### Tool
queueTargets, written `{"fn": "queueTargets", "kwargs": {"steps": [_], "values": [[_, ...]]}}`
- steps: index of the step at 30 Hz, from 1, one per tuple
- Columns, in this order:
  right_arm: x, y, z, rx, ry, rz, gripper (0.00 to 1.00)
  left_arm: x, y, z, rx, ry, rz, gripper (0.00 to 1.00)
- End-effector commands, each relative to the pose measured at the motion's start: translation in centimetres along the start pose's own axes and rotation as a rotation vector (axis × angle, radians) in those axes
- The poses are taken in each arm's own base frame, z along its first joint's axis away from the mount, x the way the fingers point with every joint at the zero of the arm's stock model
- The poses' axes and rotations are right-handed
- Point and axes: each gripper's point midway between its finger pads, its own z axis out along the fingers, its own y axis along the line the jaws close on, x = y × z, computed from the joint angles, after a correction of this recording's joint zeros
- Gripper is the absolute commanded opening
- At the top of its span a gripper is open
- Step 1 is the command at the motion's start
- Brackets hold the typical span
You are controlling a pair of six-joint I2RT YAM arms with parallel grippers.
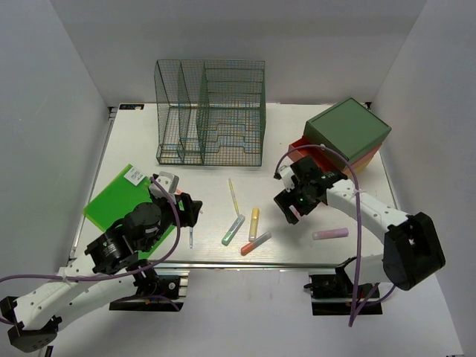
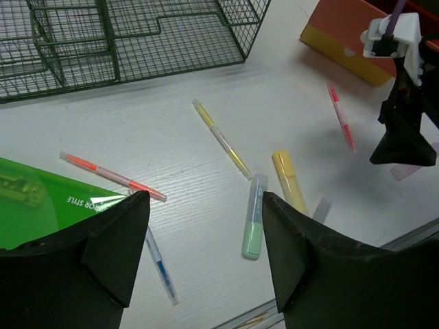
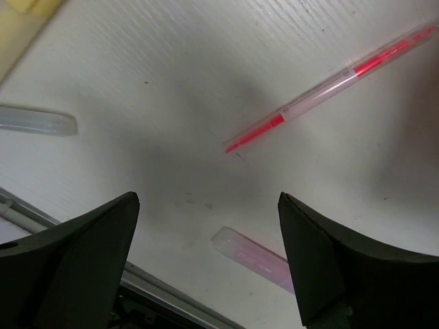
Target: Organize the desk
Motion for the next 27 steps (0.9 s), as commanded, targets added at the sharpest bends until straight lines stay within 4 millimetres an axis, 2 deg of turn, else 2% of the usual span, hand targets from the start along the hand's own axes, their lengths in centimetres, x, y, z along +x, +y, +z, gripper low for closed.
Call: {"fn": "queueTargets", "kwargs": {"steps": [1,4,7,16,22,27], "values": [[0.3,-1.3,0.8,0.082,0.022,0.036,0.89,-0.2,0.7,-0.3,-0.024,-0.015,0.009,0.76],[0.6,-1.4,1.7,0.081,0.06,0.051,0.89,-0.3,0.8,-0.5,-0.025,-0.02,0.007,0.76],[0.1,-1.6,2.3,0.085,0.059,0.062,0.86,-0.6,0.9,-0.8,-0.024,-0.03,-0.003,0.76],[-1.7,-3.2,3.9,0.137,0.075,0.075,0.67,-0.9,0.8,-1.0,-0.014,-0.042,-0.009,0.76],[-1.7,-4.1,5.4,0.161,0.123,0.099,0.63,-0.8,0.7,-1.1,-0.006,-0.042,-0.007,0.76],[-1.6,-4.9,5.7,0.189,0.149,0.117,0.61,-1.0,0.7,-1.1,-0.001,-0.048,-0.01,0.76]]}}
